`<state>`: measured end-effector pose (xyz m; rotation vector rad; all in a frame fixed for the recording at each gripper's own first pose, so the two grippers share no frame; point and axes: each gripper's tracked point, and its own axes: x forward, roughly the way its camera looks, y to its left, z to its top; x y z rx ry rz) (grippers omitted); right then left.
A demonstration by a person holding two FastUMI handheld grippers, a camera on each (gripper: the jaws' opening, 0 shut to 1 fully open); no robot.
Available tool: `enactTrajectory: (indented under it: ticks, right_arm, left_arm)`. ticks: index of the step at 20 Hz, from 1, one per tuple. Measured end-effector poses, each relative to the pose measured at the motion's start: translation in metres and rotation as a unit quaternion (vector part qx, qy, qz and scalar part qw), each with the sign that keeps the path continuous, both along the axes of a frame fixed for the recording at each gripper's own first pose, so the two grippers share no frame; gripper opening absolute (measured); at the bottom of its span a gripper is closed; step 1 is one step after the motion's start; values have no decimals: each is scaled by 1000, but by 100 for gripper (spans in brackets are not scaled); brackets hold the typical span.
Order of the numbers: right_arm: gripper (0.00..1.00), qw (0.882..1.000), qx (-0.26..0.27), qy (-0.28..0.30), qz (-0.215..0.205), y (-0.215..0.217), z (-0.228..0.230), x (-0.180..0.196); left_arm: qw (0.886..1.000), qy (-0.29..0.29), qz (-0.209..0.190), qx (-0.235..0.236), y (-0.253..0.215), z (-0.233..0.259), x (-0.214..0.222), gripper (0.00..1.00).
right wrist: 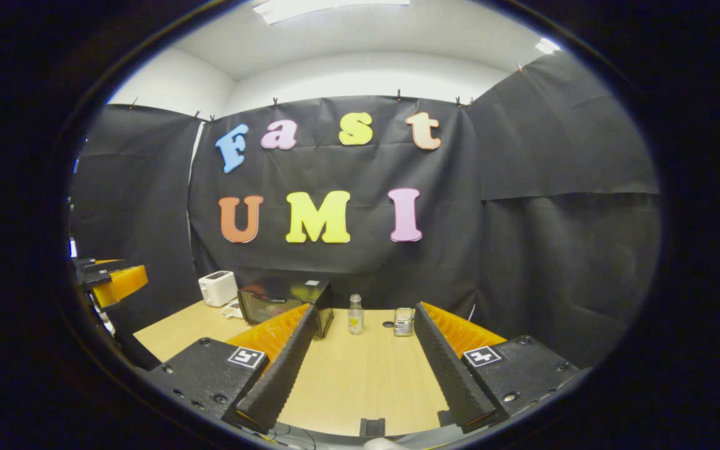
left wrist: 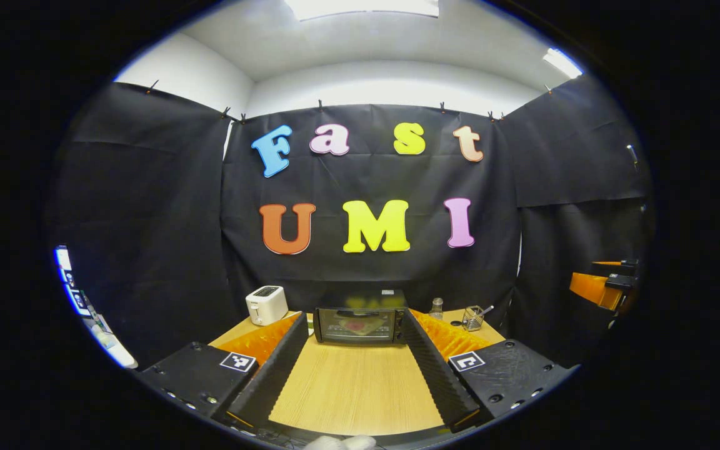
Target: Open the electric oven with the left hand, put the food in, and close the electric oven.
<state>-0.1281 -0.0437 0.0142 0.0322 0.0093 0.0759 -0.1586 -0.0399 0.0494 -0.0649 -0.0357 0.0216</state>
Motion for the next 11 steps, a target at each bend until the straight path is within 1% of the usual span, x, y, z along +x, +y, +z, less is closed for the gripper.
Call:
enactTrajectory:
  ticks: [1,3,4,5,7,8,9,11]
  right_arm:
    - [96,1000,0,0,-1,1,1,-2]
    - [96,1000,0,-3,-2,4,3,-2]
    - [100,1000,1,-2,-3,5,3,-1]
    - [96,1000,1,-1,-2,8,3,0]
    - [96,1000,-1,3,-3,12,3,4]
    - [100,1000,-2,4,-3,14,4,6]
    - [96,1000,-3,4,-4,17,5,8]
    - [96,1000,-3,3,-5,23,8,15]
  left_arm:
    - [1000,-1,1,1,3,0,0,96]
    - [1000,-4,2,2,7,3,0,96]
    - [1000,-5,3,3,10,4,0,96]
    - [1000,-7,4,3,13,5,1,96]
    - [1000,-11,4,1,17,8,5,96]
    - [1000,-10,3,1,18,9,8,96]
    - [1000,-10,2,0,21,8,10,96]
    - [1000,-9,1,1,26,8,19,96]
